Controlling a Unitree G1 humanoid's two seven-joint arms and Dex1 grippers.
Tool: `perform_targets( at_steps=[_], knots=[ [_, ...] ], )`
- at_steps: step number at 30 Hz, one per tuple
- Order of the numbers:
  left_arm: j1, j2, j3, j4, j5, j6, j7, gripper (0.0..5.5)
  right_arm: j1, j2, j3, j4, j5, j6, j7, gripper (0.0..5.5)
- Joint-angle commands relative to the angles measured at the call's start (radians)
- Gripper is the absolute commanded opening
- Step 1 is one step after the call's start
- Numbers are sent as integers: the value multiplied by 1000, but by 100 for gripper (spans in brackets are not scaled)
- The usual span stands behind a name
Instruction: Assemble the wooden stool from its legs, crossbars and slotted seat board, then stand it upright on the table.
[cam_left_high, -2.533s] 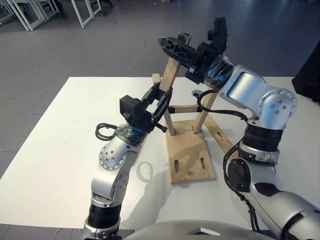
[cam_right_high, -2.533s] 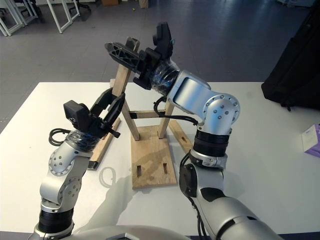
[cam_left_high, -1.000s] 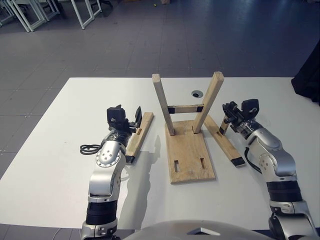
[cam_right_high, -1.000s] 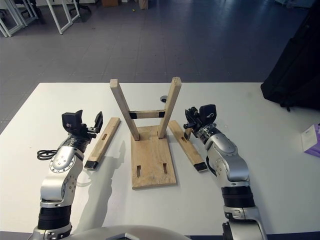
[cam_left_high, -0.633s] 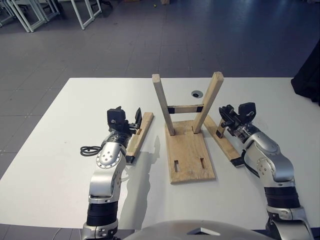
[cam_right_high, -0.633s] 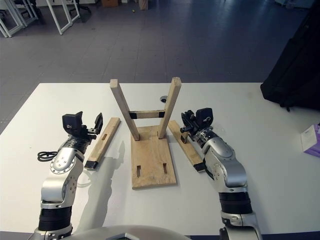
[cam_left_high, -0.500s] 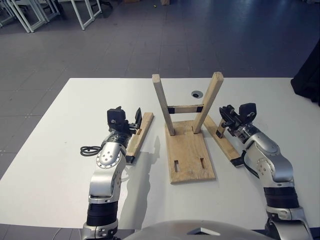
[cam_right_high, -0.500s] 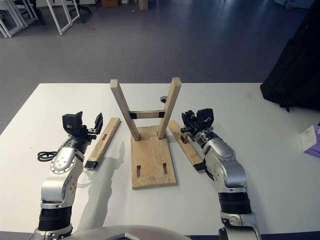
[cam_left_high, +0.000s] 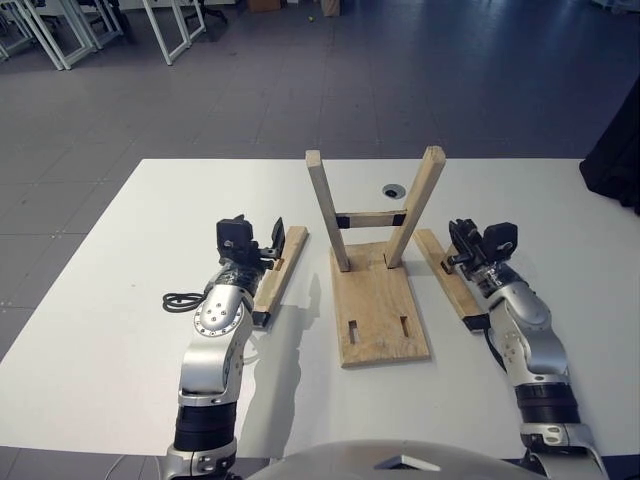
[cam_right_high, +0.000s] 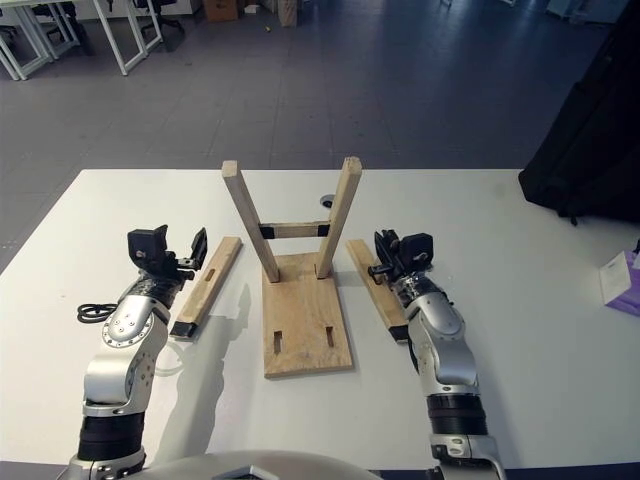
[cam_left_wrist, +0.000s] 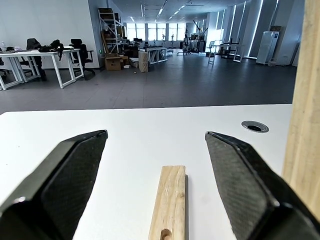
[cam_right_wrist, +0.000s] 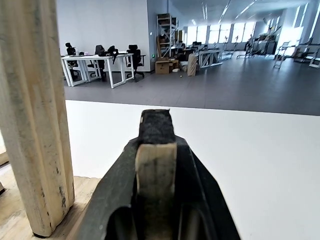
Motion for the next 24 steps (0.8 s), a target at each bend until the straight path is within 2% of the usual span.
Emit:
perform_targets(
  at_steps=[1, 10, 11, 16, 20, 24],
  knots=[
    [-7, -10, 1, 8, -7, 33, -3, 363, 105, 44, 17, 158, -49, 41, -33, 39],
    [-15, -18, 12, 10, -14, 39, -4, 363, -44, -9, -76, 50, -71, 45, -135, 39],
    [-14, -19, 11, 10, -14, 39, -3, 363, -50, -10, -78, 41, -74, 53, -139, 77],
    [-12, -22, 8, 9, -8, 38, -1, 363, -83, -22, -72, -84, -83, 154, -144, 164],
    [-6, -24, 8, 6, -6, 38, 2, 363, -216, -57, -99, -221, -80, 299, -177, 245],
    [-10, -28, 7, 8, -3, 36, 4, 363, -434, -95, -133, -213, -90, 401, -217, 261]
  ],
)
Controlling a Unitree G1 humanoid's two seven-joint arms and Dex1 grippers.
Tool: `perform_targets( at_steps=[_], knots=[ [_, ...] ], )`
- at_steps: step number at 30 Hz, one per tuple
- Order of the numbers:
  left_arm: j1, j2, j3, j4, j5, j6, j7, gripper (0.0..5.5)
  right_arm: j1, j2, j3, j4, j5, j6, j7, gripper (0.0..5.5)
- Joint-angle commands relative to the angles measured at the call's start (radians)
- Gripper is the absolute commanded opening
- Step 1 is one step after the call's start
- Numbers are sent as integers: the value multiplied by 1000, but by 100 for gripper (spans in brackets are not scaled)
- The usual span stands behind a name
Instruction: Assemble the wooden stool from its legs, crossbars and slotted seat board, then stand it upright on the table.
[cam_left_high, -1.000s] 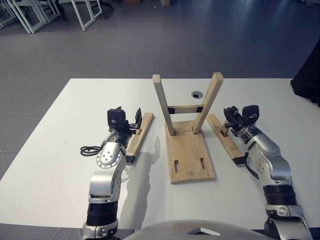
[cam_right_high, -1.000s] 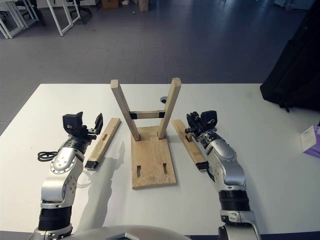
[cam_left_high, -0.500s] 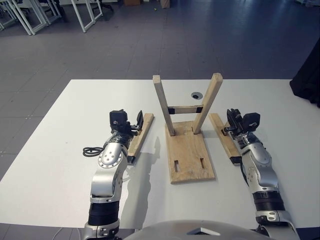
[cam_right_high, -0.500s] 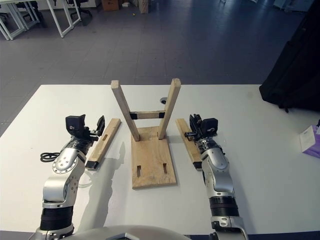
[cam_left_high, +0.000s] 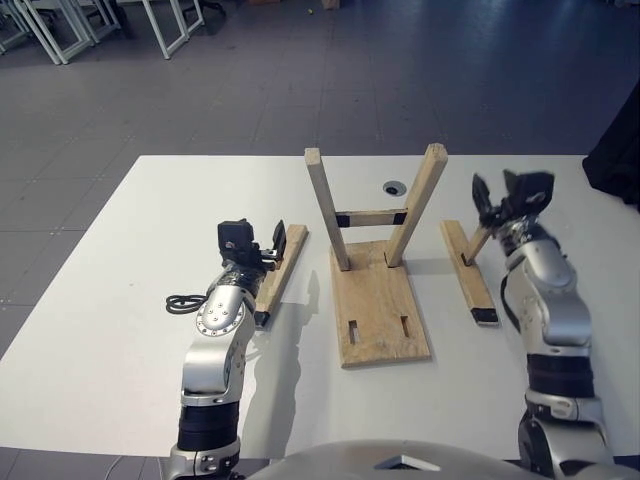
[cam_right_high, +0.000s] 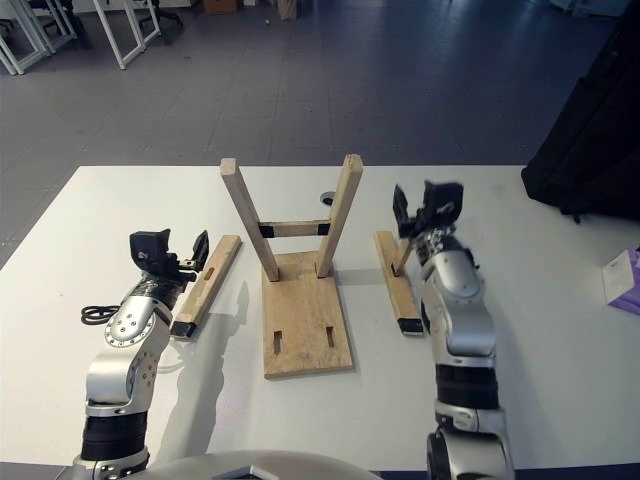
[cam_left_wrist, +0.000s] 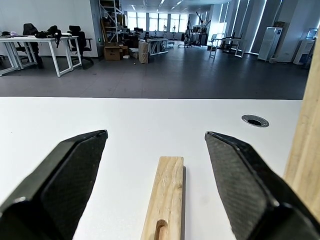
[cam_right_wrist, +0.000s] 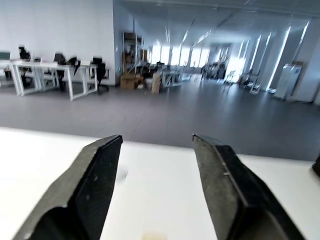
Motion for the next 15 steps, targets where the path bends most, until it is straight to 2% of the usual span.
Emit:
perform_targets(
  at_steps=[1, 4, 9, 12, 15],
  knots=[
    [-8, -4, -3, 6, 7, 2, 3, 363, -180, -27, -21, 42, -7, 70, -23, 261],
    [-10, -4, -4, 8, 9, 2, 1, 363, -174, -6, -8, 152, -15, 88, -22, 261],
    [-19, -4, -9, 14, 9, 6, -3, 363, -30, 62, 7, 311, -30, 71, -29, 261],
    [-26, -4, -9, 22, 8, 6, -5, 363, -58, 82, -32, 281, -6, 50, -49, 261],
    [-28, -8, -10, 27, 9, 0, -1, 363, -139, 84, -109, 152, 59, -30, -54, 261]
  ],
)
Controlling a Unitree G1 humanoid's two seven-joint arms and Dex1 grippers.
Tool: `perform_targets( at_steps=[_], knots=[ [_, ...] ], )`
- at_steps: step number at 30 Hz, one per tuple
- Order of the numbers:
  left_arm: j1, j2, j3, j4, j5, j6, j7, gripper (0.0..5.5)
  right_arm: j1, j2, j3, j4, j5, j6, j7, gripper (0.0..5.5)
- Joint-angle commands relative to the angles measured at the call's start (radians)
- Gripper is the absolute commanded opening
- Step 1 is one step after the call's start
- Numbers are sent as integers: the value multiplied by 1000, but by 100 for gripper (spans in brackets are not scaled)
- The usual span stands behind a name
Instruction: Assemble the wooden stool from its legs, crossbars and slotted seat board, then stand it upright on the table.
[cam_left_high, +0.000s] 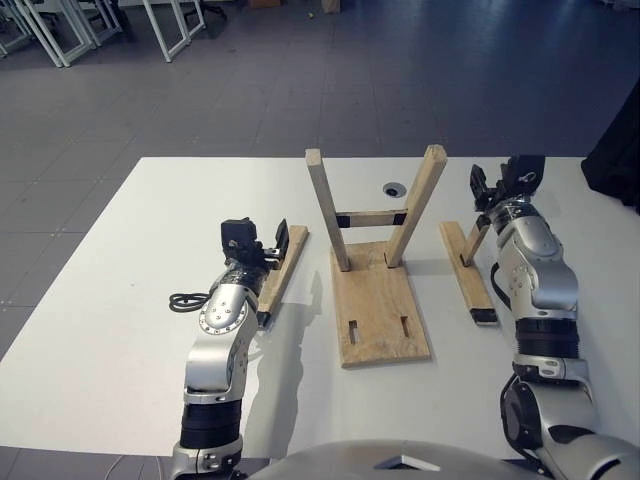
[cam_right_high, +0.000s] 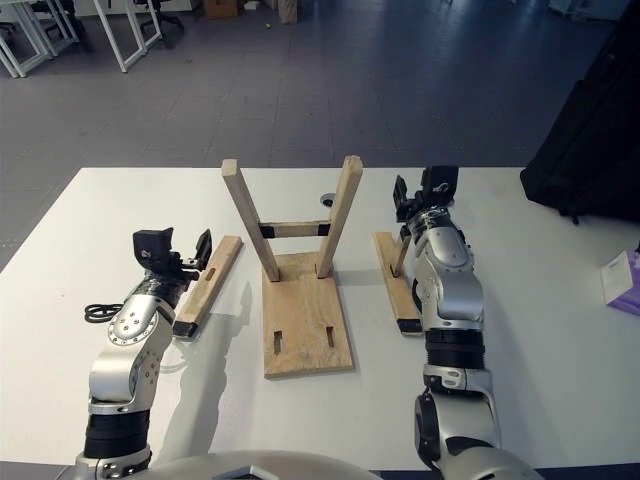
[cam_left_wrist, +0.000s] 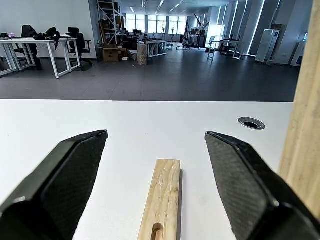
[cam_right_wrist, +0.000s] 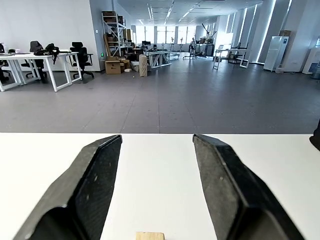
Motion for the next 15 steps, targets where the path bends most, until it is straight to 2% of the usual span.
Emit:
perform_targets(
  at_steps=[1, 4, 6, 9, 12, 15],
  knots=[
    [-17, -5, -3, 16, 5, -2, 0, 363, -72, -1, -83, -159, 80, -52, -5, 281],
    [-6, -10, -1, 10, 6, -6, 5, 363, -43, -50, -102, -386, 116, 28, 1, 333],
    [17, -16, -2, -7, 10, -2, 13, 363, 125, -43, -96, -527, 120, 111, -8, 371],
    [46, -26, -8, -26, 11, 27, 20, 363, 485, -17, -30, -670, 86, 160, 5, 408],
    [65, -39, -13, -43, 14, 42, 29, 363, 727, -29, 71, -676, 77, 189, 69, 408],
    [59, -39, -19, -42, 21, 53, 28, 363, 763, -78, 104, -553, 60, 260, 113, 408]
  ],
)
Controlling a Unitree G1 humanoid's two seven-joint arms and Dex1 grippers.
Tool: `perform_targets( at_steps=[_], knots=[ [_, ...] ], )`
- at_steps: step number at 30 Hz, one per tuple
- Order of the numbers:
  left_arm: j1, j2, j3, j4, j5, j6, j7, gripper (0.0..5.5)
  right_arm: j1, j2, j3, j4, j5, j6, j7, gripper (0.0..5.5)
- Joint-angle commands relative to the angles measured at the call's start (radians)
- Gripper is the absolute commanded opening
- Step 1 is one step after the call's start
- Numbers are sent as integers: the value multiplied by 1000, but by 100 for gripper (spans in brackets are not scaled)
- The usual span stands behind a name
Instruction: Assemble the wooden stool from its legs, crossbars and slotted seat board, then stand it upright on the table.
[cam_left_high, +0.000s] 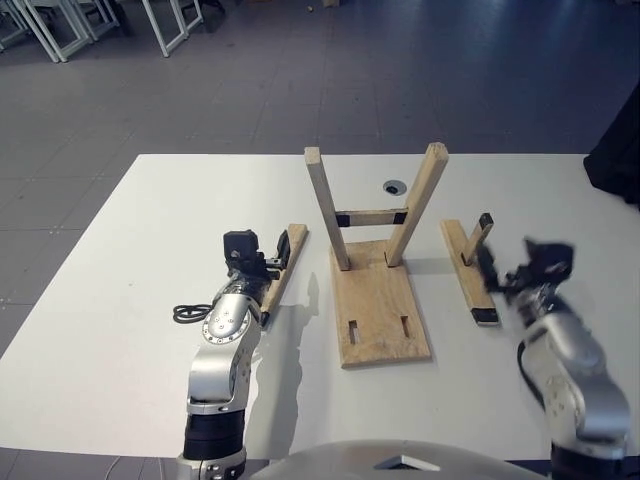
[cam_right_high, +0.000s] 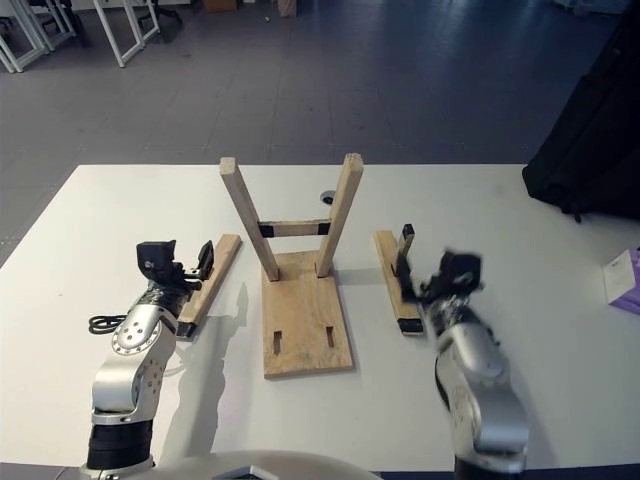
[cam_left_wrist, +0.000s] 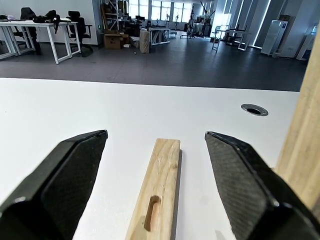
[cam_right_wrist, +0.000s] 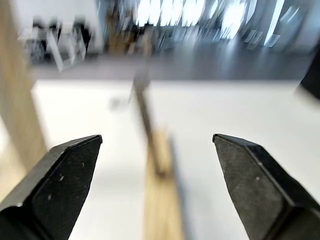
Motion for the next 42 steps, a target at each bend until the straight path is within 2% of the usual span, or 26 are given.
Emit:
perform_targets(
  at_steps=[1, 6, 11, 14, 17, 21, 24, 26, 29, 30, 32, 35, 42],
  knots=[
    [-7, 1, -7, -13, 13, 25, 11, 363, 13, -52, 22, 121, -32, 72, 34, 408],
    [-29, 16, 1, -4, 13, 38, -3, 363, -39, -63, 30, 236, -74, 80, 25, 408],
    [-43, 25, 0, 5, 6, 54, -13, 363, -118, -4, 18, 331, -44, 91, 27, 317],
    [-65, 17, 15, -11, -43, 166, -21, 363, -119, 10, 2, 336, -27, 123, 27, 265],
    [-67, 22, 7, -32, -63, 180, -42, 363, -132, 8, -14, 335, -19, 147, 28, 204],
    [-98, 58, 32, -93, -230, 184, -220, 363, -283, 7, -148, 276, 70, 131, 18, 203],
    [-175, 177, 108, -136, -517, 319, -446, 409, -508, -42, -227, 93, 213, 227, 14, 203],
    [-227, 243, 166, -124, -708, 436, -526, 438, -667, -46, -265, -13, 390, 304, 13, 203],
    [-296, 282, 246, -37, -1004, 571, -585, 445, -769, -23, -294, -77, 844, 377, 18, 203],
    [-324, 278, 262, 3, -1086, 602, -577, 445, -752, -31, -273, -78, 961, 403, 47, 203],
    [-380, 268, 267, 68, -1212, 639, -559, 445, -673, -64, -208, -61, 1057, 457, 137, 203],
    [-449, 271, 246, 130, -1358, 686, -547, 445, -622, -110, -113, -38, 1078, 496, 219, 203],
    [-481, 323, 218, 174, -1460, 722, -561, 445, -592, -115, 8, -61, 1104, 470, 224, 203]
  ],
)
